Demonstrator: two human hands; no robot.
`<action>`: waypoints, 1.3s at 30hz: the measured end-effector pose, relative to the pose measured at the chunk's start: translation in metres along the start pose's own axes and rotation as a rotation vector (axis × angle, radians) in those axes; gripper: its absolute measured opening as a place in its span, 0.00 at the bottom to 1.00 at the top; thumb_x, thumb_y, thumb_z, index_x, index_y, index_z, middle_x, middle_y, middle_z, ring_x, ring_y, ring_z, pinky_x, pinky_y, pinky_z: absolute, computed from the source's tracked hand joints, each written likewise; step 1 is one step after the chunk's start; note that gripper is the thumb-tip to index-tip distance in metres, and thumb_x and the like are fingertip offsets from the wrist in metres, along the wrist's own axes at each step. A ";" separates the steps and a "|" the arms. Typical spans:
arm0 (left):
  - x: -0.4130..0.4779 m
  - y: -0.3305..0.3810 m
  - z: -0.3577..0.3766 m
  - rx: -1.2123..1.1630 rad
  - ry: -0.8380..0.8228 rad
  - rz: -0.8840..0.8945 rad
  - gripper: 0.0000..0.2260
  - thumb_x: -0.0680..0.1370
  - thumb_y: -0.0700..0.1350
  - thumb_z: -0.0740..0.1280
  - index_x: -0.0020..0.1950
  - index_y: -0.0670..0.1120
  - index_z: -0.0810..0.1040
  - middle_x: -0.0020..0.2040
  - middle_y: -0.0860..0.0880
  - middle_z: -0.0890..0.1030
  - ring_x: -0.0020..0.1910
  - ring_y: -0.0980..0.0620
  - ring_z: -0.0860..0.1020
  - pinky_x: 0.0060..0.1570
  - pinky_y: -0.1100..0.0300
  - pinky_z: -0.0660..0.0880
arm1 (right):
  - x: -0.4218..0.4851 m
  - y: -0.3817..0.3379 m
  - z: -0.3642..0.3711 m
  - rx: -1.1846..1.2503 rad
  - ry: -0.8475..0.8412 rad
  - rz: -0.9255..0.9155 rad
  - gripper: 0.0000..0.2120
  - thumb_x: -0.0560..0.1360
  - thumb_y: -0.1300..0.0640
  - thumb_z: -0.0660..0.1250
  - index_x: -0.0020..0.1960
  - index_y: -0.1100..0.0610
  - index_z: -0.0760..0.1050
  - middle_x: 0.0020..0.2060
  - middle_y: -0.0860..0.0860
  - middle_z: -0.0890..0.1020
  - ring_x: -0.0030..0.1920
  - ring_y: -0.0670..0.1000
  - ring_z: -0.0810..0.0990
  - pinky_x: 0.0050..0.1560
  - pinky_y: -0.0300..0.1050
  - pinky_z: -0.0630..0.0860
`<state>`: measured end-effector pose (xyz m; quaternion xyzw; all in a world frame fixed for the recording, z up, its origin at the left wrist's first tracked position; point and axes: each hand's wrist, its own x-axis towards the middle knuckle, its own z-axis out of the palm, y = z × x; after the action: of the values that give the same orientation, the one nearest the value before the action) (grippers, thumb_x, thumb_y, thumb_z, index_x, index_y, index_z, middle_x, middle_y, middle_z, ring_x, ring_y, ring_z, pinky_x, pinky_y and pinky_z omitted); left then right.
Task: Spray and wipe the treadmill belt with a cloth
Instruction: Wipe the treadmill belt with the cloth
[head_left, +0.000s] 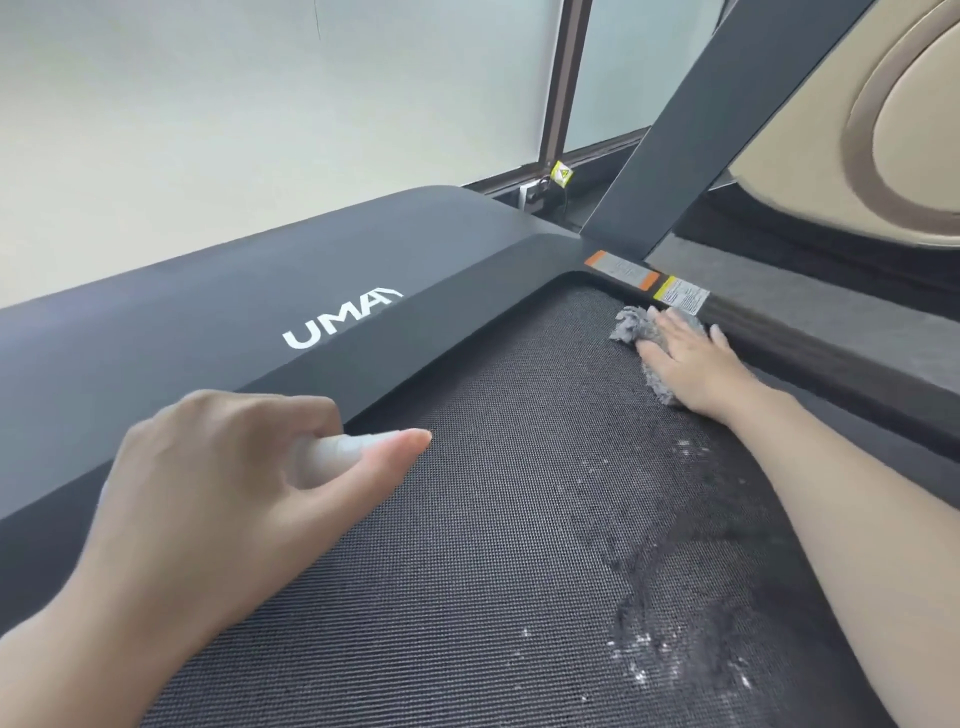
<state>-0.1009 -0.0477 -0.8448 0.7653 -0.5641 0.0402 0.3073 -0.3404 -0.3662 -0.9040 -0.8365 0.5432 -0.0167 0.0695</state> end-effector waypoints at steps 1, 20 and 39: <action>0.001 0.000 0.000 -0.007 -0.004 0.001 0.34 0.70 0.73 0.58 0.24 0.43 0.68 0.20 0.51 0.59 0.21 0.47 0.66 0.27 0.59 0.63 | -0.001 0.000 0.000 0.014 0.000 0.004 0.27 0.81 0.44 0.45 0.77 0.52 0.44 0.77 0.50 0.46 0.76 0.45 0.42 0.75 0.50 0.37; -0.014 0.021 -0.019 -0.053 0.060 0.077 0.36 0.71 0.72 0.58 0.26 0.39 0.68 0.21 0.46 0.62 0.23 0.45 0.64 0.28 0.58 0.61 | -0.168 -0.124 0.011 0.179 -0.062 -0.408 0.24 0.81 0.51 0.52 0.76 0.46 0.52 0.76 0.43 0.50 0.76 0.44 0.43 0.74 0.46 0.38; -0.060 0.029 -0.054 0.050 0.015 0.075 0.37 0.69 0.75 0.53 0.26 0.39 0.66 0.21 0.44 0.67 0.24 0.44 0.70 0.27 0.59 0.60 | -0.318 -0.162 0.043 0.203 -0.089 -0.948 0.25 0.78 0.52 0.58 0.75 0.50 0.60 0.75 0.46 0.59 0.76 0.45 0.46 0.75 0.50 0.45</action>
<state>-0.1326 0.0254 -0.8134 0.7509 -0.5887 0.0714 0.2906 -0.3196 -0.0075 -0.9093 -0.9807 0.0947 -0.0633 0.1586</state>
